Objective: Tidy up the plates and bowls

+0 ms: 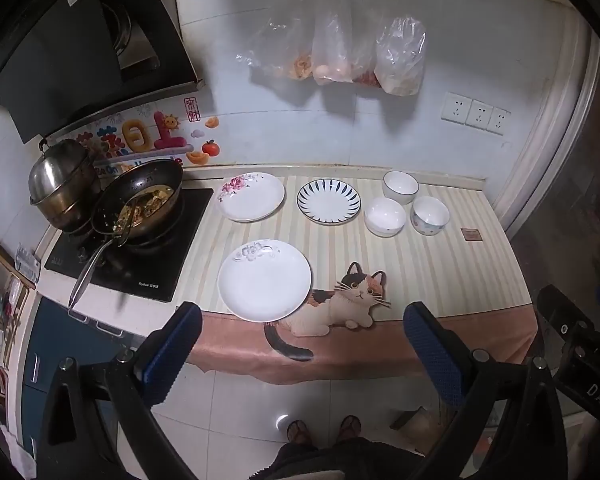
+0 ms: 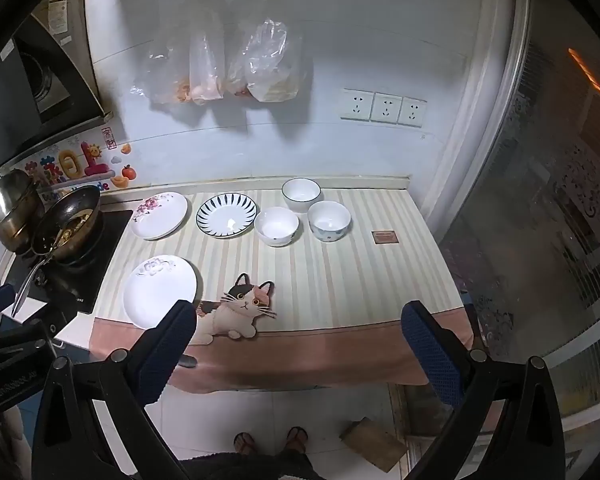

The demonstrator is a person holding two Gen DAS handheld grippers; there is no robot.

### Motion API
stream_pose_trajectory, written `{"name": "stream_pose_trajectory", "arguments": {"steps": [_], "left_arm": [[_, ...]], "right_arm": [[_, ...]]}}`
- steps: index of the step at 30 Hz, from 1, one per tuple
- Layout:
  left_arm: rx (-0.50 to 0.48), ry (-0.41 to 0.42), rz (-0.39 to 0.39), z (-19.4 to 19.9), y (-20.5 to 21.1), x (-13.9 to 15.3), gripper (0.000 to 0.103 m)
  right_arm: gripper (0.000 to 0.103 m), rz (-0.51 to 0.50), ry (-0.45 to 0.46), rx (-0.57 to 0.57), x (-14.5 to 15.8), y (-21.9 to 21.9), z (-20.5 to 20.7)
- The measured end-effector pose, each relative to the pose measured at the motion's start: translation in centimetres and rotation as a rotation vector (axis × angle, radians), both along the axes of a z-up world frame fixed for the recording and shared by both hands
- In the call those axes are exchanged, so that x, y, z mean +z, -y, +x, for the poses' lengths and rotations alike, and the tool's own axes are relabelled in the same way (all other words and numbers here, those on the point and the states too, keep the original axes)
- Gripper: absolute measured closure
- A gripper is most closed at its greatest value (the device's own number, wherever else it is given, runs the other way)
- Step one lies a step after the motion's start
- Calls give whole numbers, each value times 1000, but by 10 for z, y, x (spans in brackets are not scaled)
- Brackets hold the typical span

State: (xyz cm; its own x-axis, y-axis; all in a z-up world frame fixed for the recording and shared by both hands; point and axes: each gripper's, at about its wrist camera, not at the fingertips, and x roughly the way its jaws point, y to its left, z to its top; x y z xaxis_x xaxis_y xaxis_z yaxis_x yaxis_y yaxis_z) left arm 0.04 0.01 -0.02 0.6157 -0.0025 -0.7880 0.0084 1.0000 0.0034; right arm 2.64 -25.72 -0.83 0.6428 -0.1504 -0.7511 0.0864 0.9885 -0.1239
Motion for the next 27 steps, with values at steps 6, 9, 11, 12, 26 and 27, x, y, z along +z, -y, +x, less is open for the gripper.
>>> {"name": "stream_pose_trajectory", "arguments": {"steps": [6, 9, 11, 12, 26, 27], "left_arm": [[1, 5, 1, 0, 0, 0, 0], [0, 6, 0, 0, 0, 0, 0], [-2, 8, 2, 0, 0, 0, 0], [-1, 6, 0, 0, -1, 0, 0], [2, 11, 1, -3, -2, 7, 0], [1, 11, 1, -3, -3, 7, 0]], "right_arm": [[0, -12, 12, 3, -1, -3, -3], [0, -6, 10, 3, 2, -3, -1], [0, -2, 12, 6, 2, -1, -1], [0, -2, 14, 7, 2, -1, -1], [0, 2, 20, 3, 8, 2, -5], [0, 4, 18, 2, 9, 2, -5]]}}
